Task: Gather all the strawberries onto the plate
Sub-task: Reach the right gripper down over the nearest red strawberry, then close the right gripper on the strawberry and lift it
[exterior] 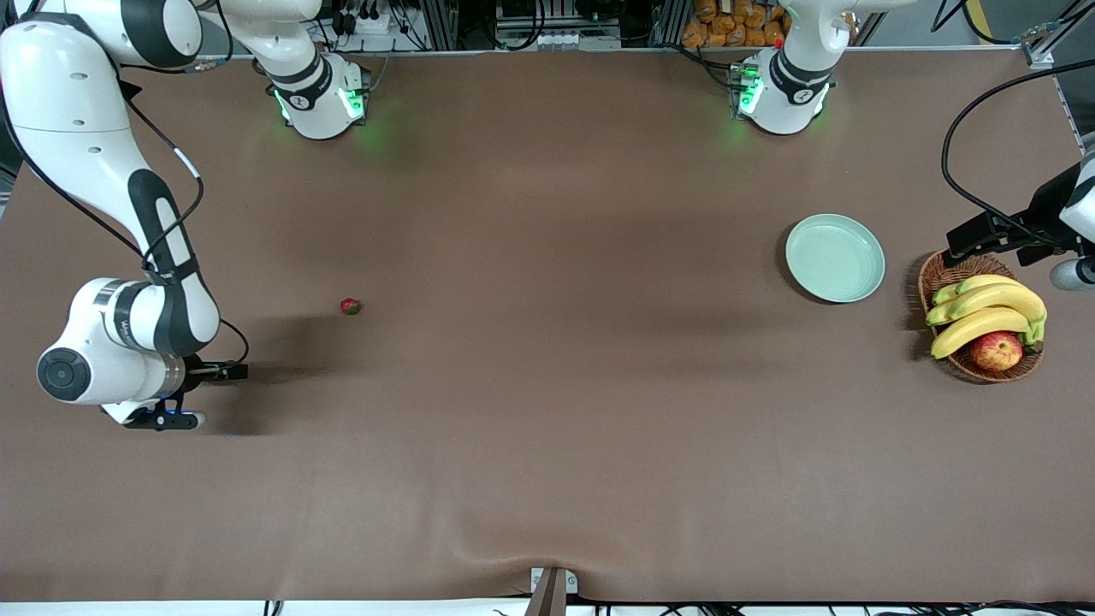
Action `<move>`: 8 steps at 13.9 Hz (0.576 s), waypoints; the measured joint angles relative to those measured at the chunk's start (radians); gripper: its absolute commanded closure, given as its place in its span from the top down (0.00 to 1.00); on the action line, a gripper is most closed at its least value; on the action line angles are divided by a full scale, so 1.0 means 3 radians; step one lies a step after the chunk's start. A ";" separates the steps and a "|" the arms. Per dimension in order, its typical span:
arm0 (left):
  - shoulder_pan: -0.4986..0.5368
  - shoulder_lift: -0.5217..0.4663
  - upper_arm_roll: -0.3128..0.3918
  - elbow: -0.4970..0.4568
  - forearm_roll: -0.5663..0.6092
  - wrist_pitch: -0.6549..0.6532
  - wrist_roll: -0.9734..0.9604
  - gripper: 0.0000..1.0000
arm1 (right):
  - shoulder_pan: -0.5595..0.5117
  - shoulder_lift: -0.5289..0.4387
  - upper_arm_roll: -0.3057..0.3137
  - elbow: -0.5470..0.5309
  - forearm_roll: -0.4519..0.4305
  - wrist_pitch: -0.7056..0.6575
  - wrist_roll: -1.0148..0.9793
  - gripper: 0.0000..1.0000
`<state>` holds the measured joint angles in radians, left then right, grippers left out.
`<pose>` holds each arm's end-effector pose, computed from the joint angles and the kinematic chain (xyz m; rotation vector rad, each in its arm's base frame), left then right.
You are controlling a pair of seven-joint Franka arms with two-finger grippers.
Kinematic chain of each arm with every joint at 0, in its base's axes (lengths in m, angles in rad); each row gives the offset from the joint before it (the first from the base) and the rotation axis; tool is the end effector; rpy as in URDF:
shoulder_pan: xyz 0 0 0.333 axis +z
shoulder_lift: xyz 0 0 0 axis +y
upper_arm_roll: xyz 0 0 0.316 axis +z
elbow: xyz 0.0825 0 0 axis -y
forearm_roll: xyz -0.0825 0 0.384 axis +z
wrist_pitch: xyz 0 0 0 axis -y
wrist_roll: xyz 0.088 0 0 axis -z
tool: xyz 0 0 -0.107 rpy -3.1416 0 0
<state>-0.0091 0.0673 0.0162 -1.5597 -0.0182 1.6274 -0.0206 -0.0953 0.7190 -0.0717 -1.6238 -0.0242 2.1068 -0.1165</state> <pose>0.5796 0.0020 0.5966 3.1242 0.0448 0.0005 0.6550 -0.1068 0.1842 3.0843 -0.0363 -0.3747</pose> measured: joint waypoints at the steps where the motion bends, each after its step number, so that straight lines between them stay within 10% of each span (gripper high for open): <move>1: 0.0000 0.0000 0.0000 0.0000 0.0000 0.0000 0.0000 1.00 | 0.0000 0.0001 0.0000 -0.0004 0.0001 0.0000 0.0000 0.92; 5: -0.0001 0.0001 -0.0001 -0.0001 0.0000 0.0000 0.0000 1.00 | 0.0000 0.0002 0.0000 -0.0015 0.0105 0.0001 -0.0002 0.02; 8: -0.0001 0.0016 -0.0001 -0.0001 0.0000 0.0000 0.0000 1.00 | 0.0000 0.0002 0.0000 -0.0017 0.0279 0.0006 -0.0006 0.00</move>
<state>-0.0093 0.0722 0.0157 -1.5600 -0.0182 1.6274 -0.0206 -0.0953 0.7195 -0.0717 -1.6289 0.0593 2.1085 -0.1184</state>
